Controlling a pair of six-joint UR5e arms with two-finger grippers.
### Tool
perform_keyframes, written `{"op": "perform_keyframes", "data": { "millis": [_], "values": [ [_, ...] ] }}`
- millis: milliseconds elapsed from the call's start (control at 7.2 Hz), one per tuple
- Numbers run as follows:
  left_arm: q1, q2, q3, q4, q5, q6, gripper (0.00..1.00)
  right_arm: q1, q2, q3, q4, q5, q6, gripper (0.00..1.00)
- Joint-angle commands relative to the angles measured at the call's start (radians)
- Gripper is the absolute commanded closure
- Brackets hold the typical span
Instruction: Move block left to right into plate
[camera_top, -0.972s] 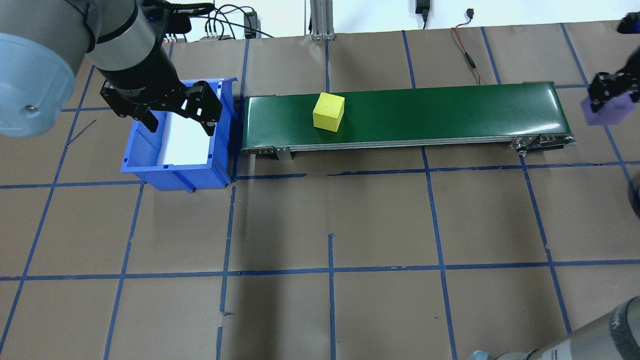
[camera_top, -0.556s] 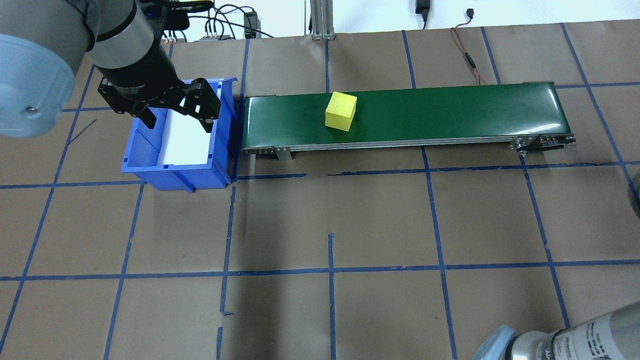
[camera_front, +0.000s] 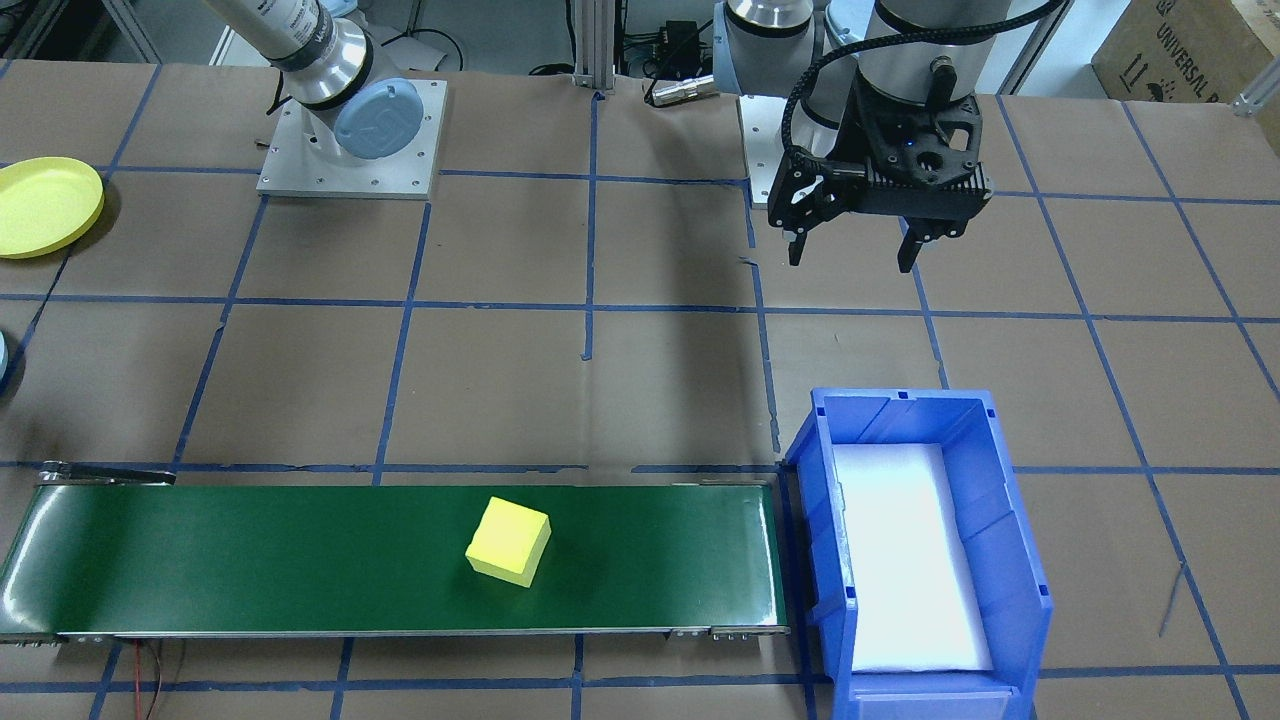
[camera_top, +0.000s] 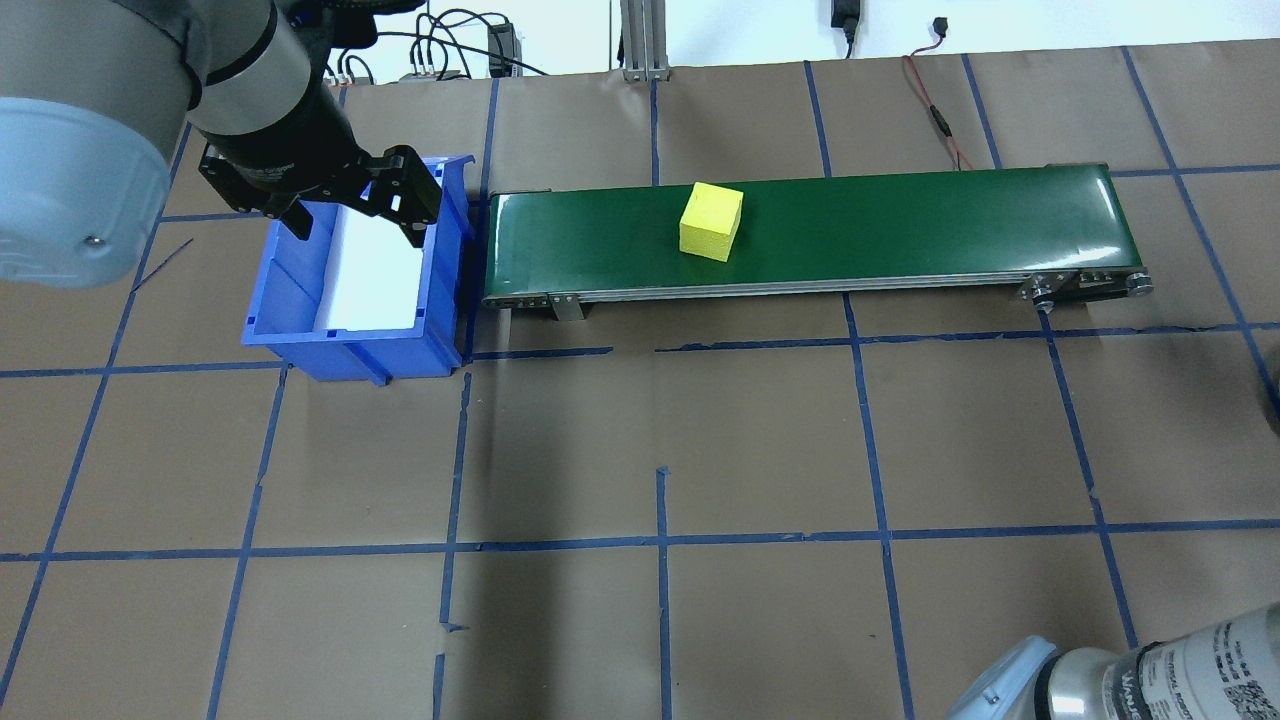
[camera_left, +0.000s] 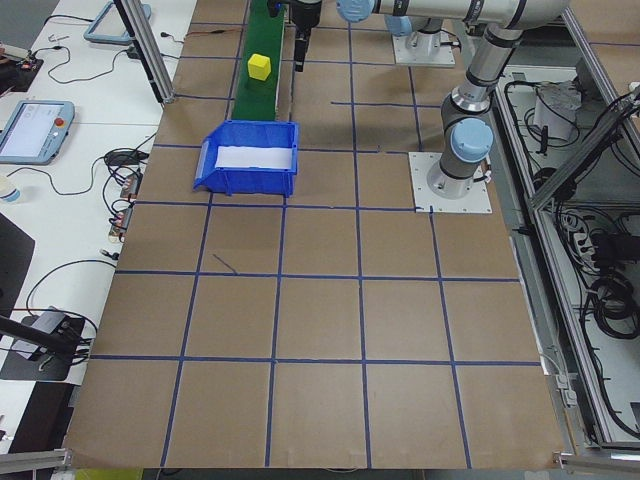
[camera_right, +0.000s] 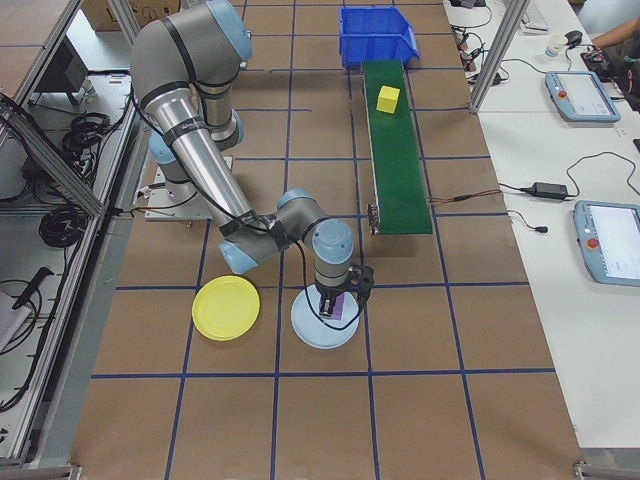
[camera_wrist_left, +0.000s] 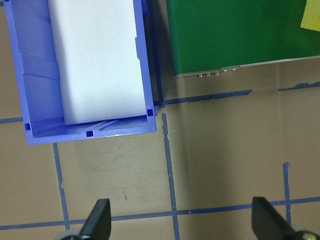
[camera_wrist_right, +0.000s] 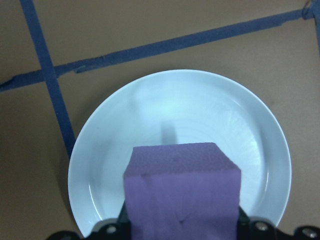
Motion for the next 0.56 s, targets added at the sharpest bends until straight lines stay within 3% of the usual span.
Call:
{"op": "perform_keyframes", "data": {
  "millis": [0, 139, 278, 417],
  "values": [
    [0.001, 0.010, -0.005, 0.001, 0.000, -0.003, 0.00, -0.002, -0.010, 0.002, -0.010, -0.002, 0.001, 0.00],
    [0.000, 0.013, -0.009, -0.005, 0.000, -0.010, 0.00, 0.011, -0.034, -0.039, 0.002, -0.006, 0.015, 0.00],
    [0.007, 0.016, -0.023, -0.037, -0.009, -0.019, 0.00, 0.042, -0.078, -0.136, 0.279, 0.007, 0.033, 0.00],
    [0.009, 0.016, -0.019, -0.074, -0.017, -0.012, 0.00, 0.159, -0.114, -0.236, 0.370, 0.027, 0.081, 0.00]
  ]
}}
